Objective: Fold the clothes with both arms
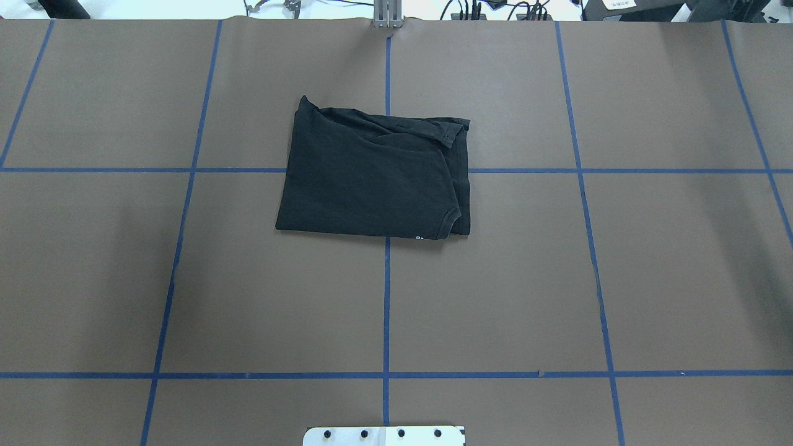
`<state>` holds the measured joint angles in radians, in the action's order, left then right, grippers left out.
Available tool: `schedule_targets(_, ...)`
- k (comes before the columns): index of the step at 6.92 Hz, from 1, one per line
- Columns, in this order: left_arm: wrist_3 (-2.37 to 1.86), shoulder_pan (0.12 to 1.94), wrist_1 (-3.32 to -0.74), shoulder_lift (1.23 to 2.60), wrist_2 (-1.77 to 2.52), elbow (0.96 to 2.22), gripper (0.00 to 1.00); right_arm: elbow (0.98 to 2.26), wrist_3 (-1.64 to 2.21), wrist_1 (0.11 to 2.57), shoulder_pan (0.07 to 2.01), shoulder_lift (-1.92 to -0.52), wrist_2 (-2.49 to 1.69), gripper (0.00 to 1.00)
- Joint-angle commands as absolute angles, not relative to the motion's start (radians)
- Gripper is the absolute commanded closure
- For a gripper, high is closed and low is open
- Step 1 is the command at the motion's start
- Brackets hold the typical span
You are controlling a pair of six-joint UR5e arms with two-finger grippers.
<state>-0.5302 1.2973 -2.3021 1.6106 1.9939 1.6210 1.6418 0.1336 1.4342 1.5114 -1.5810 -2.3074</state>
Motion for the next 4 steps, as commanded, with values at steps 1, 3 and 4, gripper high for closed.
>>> schedule_targets(1, -0.447, 1.316, -2.187, 1.601, 1.999, 1.608, 0.00, 1.742, 0.129, 1.443, 1.557, -1.675, -2.312, 0.00)
schedule_targets(3, -0.060, 1.447, -1.905, 1.620, 1.999, 1.626, 0.00, 1.787, 0.129, 1.447, 1.557, -1.726, -2.303, 0.00)
schedule_targets(4, 0.056, 1.492, -1.813, 1.632, 2.000, 1.632, 0.00, 1.787, 0.129, 1.448, 1.557, -1.729, -2.303, 0.00)
